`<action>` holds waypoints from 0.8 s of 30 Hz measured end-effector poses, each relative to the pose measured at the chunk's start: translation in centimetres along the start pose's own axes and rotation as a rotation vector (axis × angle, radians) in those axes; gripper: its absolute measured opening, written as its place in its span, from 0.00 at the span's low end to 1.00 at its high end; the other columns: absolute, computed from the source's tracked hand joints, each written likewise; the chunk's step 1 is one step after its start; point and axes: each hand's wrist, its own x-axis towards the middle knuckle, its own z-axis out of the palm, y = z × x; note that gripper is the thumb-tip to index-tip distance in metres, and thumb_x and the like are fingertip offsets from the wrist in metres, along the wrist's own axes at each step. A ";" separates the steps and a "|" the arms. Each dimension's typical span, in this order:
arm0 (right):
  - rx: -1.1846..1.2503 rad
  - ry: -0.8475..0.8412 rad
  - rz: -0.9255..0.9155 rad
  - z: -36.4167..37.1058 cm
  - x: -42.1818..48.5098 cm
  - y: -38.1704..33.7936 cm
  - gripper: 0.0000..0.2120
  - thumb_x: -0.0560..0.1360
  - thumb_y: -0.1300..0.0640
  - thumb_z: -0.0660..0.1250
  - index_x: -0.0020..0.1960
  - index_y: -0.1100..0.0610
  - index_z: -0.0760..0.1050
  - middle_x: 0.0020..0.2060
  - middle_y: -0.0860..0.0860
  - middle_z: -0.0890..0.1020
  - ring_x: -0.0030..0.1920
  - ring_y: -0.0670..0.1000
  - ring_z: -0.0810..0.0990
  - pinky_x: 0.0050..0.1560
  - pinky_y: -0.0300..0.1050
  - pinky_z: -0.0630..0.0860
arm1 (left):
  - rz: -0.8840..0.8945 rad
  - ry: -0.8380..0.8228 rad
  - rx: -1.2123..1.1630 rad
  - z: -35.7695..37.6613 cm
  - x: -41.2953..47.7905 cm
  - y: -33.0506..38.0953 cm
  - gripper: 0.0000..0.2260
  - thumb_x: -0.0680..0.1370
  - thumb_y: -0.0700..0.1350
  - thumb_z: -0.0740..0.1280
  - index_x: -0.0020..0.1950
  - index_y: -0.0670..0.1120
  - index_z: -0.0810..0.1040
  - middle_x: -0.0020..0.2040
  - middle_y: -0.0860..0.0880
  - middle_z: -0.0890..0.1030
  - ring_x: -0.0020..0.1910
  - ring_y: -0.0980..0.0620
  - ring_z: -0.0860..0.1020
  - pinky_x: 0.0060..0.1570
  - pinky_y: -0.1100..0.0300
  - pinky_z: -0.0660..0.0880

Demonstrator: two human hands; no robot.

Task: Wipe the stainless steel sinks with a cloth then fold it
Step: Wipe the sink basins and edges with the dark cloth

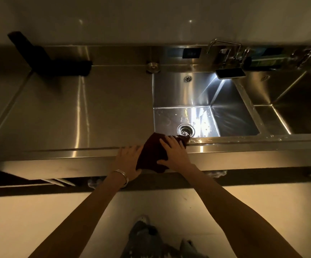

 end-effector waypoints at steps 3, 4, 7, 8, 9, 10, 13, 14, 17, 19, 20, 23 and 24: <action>-0.014 -0.038 0.055 1.0 1.3 -1.0 0.45 0.70 0.37 0.67 0.77 0.49 0.48 0.77 0.53 0.48 0.76 0.55 0.44 0.73 0.61 0.43 | 0.066 0.025 0.014 0.1 0.7 -1.7 0.39 0.73 0.58 0.65 0.77 0.49 0.48 0.76 0.45 0.53 0.75 0.43 0.52 0.71 0.45 0.50; -0.017 -0.047 0.074 1.3 1.6 -1.2 0.45 0.70 0.36 0.67 0.77 0.48 0.48 0.77 0.53 0.48 0.76 0.55 0.44 0.73 0.61 0.43 | 0.078 0.023 0.006 0.2 0.9 -2.2 0.39 0.73 0.58 0.65 0.77 0.48 0.48 0.76 0.46 0.52 0.75 0.43 0.51 0.72 0.44 0.49; -0.021 -0.006 0.115 2.1 1.8 -1.3 0.41 0.70 0.39 0.68 0.76 0.45 0.51 0.77 0.51 0.51 0.77 0.55 0.46 0.73 0.58 0.46 | 0.117 0.008 -0.015 0.1 1.6 -3.5 0.40 0.74 0.59 0.65 0.77 0.48 0.47 0.77 0.46 0.52 0.75 0.43 0.50 0.72 0.44 0.46; -0.020 0.027 0.113 2.2 1.8 -1.2 0.39 0.71 0.41 0.69 0.76 0.45 0.54 0.77 0.51 0.53 0.76 0.55 0.48 0.73 0.57 0.48 | 0.140 0.032 -0.034 0.3 1.9 -3.8 0.40 0.73 0.59 0.66 0.77 0.47 0.49 0.76 0.45 0.53 0.75 0.42 0.51 0.72 0.44 0.46; -0.016 0.059 0.101 2.3 1.7 -1.1 0.37 0.71 0.43 0.70 0.75 0.46 0.58 0.76 0.52 0.56 0.76 0.56 0.51 0.73 0.56 0.51 | 0.167 0.060 -0.066 0.4 2.2 -4.1 0.40 0.72 0.59 0.67 0.77 0.46 0.52 0.76 0.44 0.56 0.75 0.40 0.52 0.71 0.44 0.47; -0.009 0.080 0.083 2.3 1.7 -0.9 0.35 0.71 0.46 0.71 0.74 0.48 0.61 0.75 0.52 0.60 0.76 0.57 0.55 0.72 0.55 0.55 | 0.189 0.074 -0.096 0.3 2.5 -4.2 0.41 0.71 0.59 0.68 0.76 0.46 0.54 0.75 0.43 0.57 0.75 0.40 0.53 0.71 0.44 0.48; 0.012 0.091 0.024 1.5 1.2 -0.3 0.30 0.69 0.54 0.73 0.69 0.51 0.70 0.70 0.53 0.69 0.71 0.57 0.67 0.66 0.55 0.67 | 0.227 0.025 -0.103 -0.1 3.5 -4.0 0.41 0.72 0.60 0.66 0.77 0.47 0.49 0.77 0.45 0.52 0.75 0.42 0.49 0.72 0.46 0.46; 0.023 0.103 0.011 1.0 1.0 -0.1 0.28 0.69 0.56 0.74 0.67 0.51 0.72 0.68 0.52 0.72 0.68 0.56 0.71 0.62 0.53 0.70 | 0.237 0.013 -0.094 -0.3 3.8 -3.8 0.41 0.72 0.60 0.66 0.77 0.48 0.48 0.77 0.46 0.51 0.75 0.42 0.48 0.72 0.46 0.46; 0.024 0.118 0.039 -1.5 0.5 0.2 0.22 0.73 0.62 0.66 0.65 0.48 0.74 0.66 0.46 0.75 0.64 0.52 0.75 0.56 0.47 0.74 | 0.263 0.040 -0.112 -0.5 4.7 -3.3 0.41 0.71 0.58 0.67 0.77 0.48 0.49 0.77 0.46 0.53 0.75 0.43 0.50 0.71 0.46 0.49; 0.014 0.101 0.078 -3.2 0.3 0.5 0.22 0.74 0.62 0.63 0.65 0.46 0.73 0.65 0.44 0.75 0.62 0.51 0.75 0.54 0.45 0.73 | 0.287 0.067 -0.137 -0.9 5.0 -3.3 0.41 0.70 0.57 0.70 0.76 0.47 0.53 0.76 0.45 0.57 0.75 0.42 0.53 0.71 0.45 0.50; 0.011 0.116 0.087 -4.0 0.2 0.6 0.22 0.74 0.62 0.63 0.65 0.46 0.73 0.64 0.45 0.76 0.61 0.51 0.76 0.53 0.44 0.72 | 0.301 0.083 -0.141 -1.0 5.2 -3.3 0.42 0.69 0.57 0.71 0.76 0.46 0.55 0.75 0.43 0.58 0.74 0.41 0.55 0.70 0.44 0.52; 0.026 0.199 0.105 -6.5 0.1 0.5 0.21 0.77 0.59 0.62 0.67 0.45 0.70 0.61 0.48 0.78 0.60 0.53 0.77 0.56 0.46 0.72 | 0.323 0.125 -0.145 -1.7 5.7 -3.4 0.43 0.65 0.56 0.75 0.74 0.44 0.61 0.72 0.40 0.64 0.72 0.38 0.60 0.68 0.41 0.58; 0.030 0.231 0.112 -7.3 0.1 0.4 0.21 0.77 0.59 0.61 0.68 0.45 0.69 0.61 0.49 0.79 0.59 0.53 0.78 0.57 0.47 0.72 | 0.316 0.120 -0.150 -1.9 5.9 -3.4 0.42 0.67 0.57 0.73 0.75 0.44 0.59 0.73 0.41 0.62 0.73 0.39 0.58 0.69 0.42 0.56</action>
